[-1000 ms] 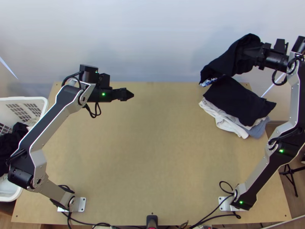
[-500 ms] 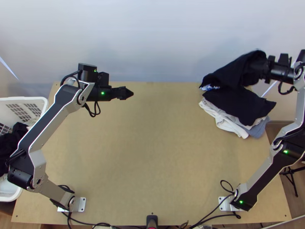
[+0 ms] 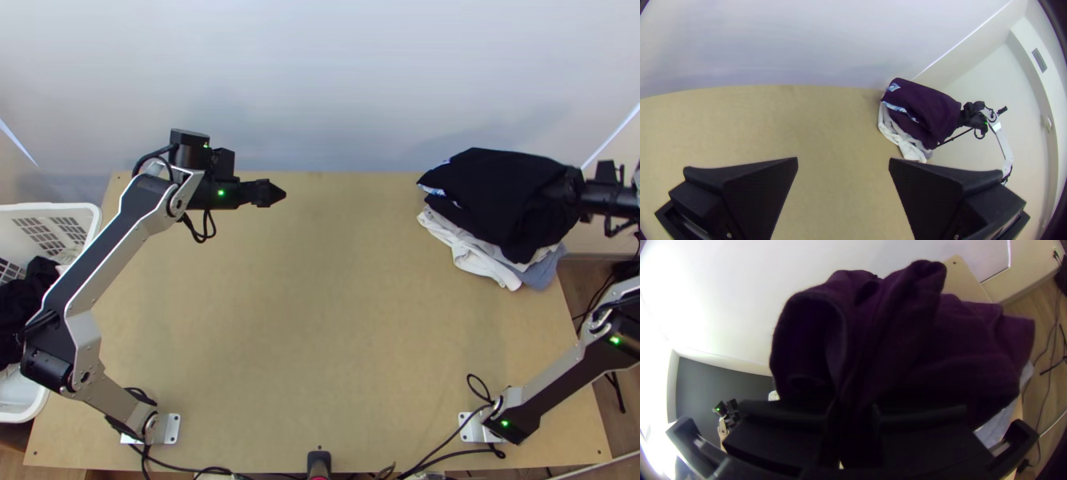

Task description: Fold the t-shirt

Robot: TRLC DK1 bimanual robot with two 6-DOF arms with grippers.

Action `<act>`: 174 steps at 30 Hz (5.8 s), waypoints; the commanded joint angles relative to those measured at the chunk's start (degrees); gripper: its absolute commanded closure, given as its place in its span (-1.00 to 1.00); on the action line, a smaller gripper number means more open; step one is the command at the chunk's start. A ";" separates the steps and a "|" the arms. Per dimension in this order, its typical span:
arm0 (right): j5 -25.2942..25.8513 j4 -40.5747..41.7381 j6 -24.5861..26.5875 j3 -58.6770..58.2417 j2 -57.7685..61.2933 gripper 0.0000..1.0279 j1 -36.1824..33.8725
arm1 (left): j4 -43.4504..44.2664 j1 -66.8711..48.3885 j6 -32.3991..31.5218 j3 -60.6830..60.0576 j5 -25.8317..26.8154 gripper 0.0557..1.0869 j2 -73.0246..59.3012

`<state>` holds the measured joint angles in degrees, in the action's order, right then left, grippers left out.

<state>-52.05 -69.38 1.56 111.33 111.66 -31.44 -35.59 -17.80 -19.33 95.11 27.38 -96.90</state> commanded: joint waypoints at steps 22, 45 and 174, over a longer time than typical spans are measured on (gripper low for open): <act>42.56 43.19 0.11 -26.95 -26.31 -0.94 -11.10 | 0.00 -1.01 -0.36 -2.47 0.05 -0.92 1.54; 56.71 66.22 -8.86 -51.04 -25.44 -0.93 26.87 | -0.70 4.18 -0.27 -0.54 0.05 -0.92 3.21; 44.85 104.63 3.80 -69.84 -84.76 -0.93 17.73 | 44.03 27.56 16.96 -53.27 -43.72 -0.92 73.88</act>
<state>1.41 24.73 6.68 58.57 49.04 -15.79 0.47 9.56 -5.41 58.52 -13.58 -42.98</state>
